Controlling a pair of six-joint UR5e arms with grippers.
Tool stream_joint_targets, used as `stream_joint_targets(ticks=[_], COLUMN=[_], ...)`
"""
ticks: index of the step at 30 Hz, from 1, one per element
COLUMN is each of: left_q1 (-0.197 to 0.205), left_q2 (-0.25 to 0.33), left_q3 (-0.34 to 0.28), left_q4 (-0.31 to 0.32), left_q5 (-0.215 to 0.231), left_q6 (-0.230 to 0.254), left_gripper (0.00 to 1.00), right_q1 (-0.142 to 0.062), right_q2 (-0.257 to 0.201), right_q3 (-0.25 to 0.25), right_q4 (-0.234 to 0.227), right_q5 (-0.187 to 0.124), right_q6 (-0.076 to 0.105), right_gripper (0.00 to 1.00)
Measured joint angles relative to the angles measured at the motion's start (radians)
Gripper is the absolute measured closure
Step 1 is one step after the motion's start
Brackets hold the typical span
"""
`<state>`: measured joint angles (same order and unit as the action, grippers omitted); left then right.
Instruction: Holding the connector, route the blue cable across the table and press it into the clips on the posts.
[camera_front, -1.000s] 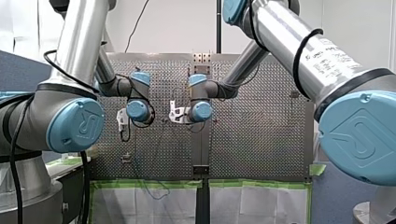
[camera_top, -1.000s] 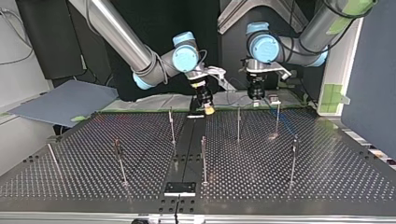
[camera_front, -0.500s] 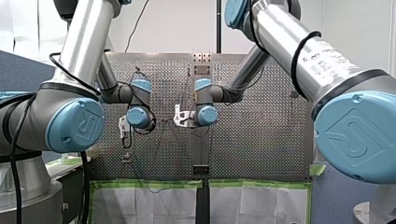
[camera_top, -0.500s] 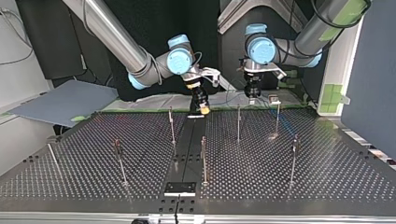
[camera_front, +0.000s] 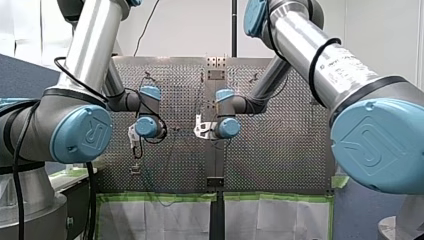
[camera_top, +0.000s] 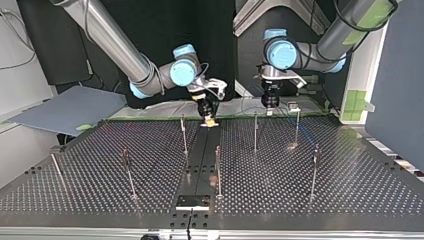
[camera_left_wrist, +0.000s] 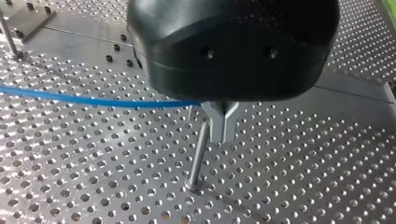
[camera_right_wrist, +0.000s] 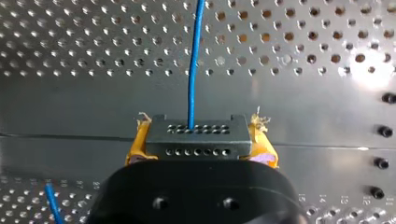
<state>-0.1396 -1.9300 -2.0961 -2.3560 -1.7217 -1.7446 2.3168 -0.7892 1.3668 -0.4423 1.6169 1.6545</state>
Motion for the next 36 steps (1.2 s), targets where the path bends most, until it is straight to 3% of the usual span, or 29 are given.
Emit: stream_joint_targets(ticks=[6, 16, 36], left_q1=[0.005, 0.02, 0.067], left_q2=[-0.029, -0.059, -0.111], left_q3=[0.015, 0.068, 0.194], left_q4=[0.019, 0.04, 0.003], left_q5=[0.026, 0.036, 0.074], left_q6=[-0.005, -0.026, -0.027], left_gripper=[1.0, 1.0, 1.0], right_q1=[-0.007, -0.01, -0.053], right_q2=[0.001, 0.001, 0.001], right_q3=[0.001, 0.0, -0.032], right_q4=[-0.021, -0.039, -0.037], right_q5=[-0.027, -0.033, 0.011], right_q6=[0.002, 0.0, -0.02], right_gripper=[1.0, 1.0, 1.0])
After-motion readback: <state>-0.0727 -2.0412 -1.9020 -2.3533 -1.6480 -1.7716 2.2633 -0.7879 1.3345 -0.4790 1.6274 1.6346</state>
